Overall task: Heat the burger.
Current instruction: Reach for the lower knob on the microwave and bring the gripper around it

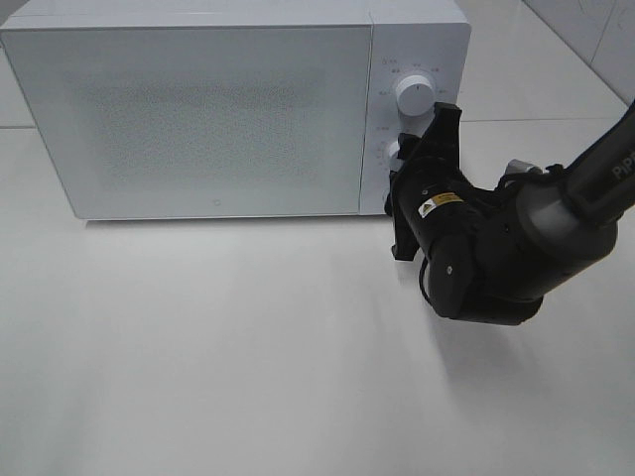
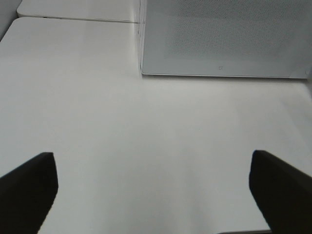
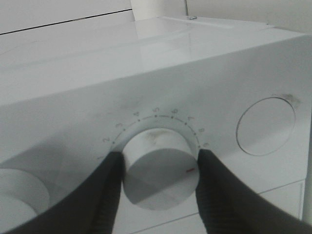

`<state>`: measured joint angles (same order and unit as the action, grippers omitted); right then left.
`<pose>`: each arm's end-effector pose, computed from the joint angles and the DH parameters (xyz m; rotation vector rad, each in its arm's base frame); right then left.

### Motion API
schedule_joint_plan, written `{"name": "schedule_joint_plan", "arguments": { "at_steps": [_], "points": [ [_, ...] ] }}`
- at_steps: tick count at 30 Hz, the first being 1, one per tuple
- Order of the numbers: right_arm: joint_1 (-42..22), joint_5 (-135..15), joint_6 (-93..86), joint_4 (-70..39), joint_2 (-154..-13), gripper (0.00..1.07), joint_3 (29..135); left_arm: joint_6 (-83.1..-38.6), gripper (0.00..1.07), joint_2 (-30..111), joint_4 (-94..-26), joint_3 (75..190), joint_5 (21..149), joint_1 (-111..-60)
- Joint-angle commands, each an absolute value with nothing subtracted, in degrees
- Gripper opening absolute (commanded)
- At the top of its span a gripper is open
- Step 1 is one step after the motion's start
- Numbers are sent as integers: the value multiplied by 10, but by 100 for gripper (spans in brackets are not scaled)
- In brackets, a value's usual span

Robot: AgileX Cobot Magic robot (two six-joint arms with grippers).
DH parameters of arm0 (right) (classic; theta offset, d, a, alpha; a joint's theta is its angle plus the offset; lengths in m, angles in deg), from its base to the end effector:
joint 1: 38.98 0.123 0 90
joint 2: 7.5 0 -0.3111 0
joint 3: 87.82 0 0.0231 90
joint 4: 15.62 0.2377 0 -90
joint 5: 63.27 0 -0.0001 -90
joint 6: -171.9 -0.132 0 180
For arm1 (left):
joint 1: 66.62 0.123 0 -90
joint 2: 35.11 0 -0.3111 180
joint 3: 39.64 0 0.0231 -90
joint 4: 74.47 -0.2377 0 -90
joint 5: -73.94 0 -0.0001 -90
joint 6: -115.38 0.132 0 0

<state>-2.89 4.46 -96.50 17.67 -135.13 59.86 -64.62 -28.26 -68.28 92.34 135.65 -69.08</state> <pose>0.3677 0.1851 0.1419 1.3575 1.2688 1.3433 -0.0107 -0.0121 0.2572 0.0514 2.0329 -0.1560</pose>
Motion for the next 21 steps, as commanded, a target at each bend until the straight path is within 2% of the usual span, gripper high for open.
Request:
{"name": "schedule_joint_plan", "arguments": {
  "at_steps": [1, 4, 5, 6, 7, 8, 9, 10, 12, 13, 14, 16, 21],
  "points": [
    [-23, 140, -957, 82, -1340, 9, 624, -646, 100, -291, -681, 922, 1351, -688],
    [-23, 140, -946, 96, -1340, 16, 624, -646, 100, -291, -681, 922, 1351, -688],
    [-23, 139, -939, 110, -1340, 22, 624, -646, 100, -291, -681, 922, 1351, -688],
    [-23, 139, -939, 110, -1340, 22, 624, -646, 100, -291, -681, 922, 1351, -688],
    [-23, 139, -935, 115, -1340, 26, 624, -646, 100, -291, -681, 922, 1351, -688],
    [-23, 131, -928, 130, -1340, 36, 624, -646, 100, -291, -681, 922, 1351, -688],
    [-23, 131, -928, 130, -1340, 36, 624, -646, 100, -291, -681, 922, 1351, -688],
    [-23, 118, -924, 145, -1340, 45, 624, -646, 100, -291, -681, 922, 1351, -688],
    [-23, 113, -920, 155, -1340, 49, 624, -646, 100, -291, -681, 922, 1351, -688],
    [-23, 94, -905, 176, -1340, 57, 623, -646, 100, -291, -681, 922, 1351, -688],
    [-23, 94, -905, 176, -1340, 57, 623, -646, 100, -291, -681, 922, 1351, -688],
    [-23, 79, -883, 196, -1340, 66, 623, -646, 100, -291, -681, 922, 1351, -688],
    [-23, 59, -859, 193, -1340, 72, 623, -646, 100, -291, -681, 922, 1351, -688]
  ]
}}
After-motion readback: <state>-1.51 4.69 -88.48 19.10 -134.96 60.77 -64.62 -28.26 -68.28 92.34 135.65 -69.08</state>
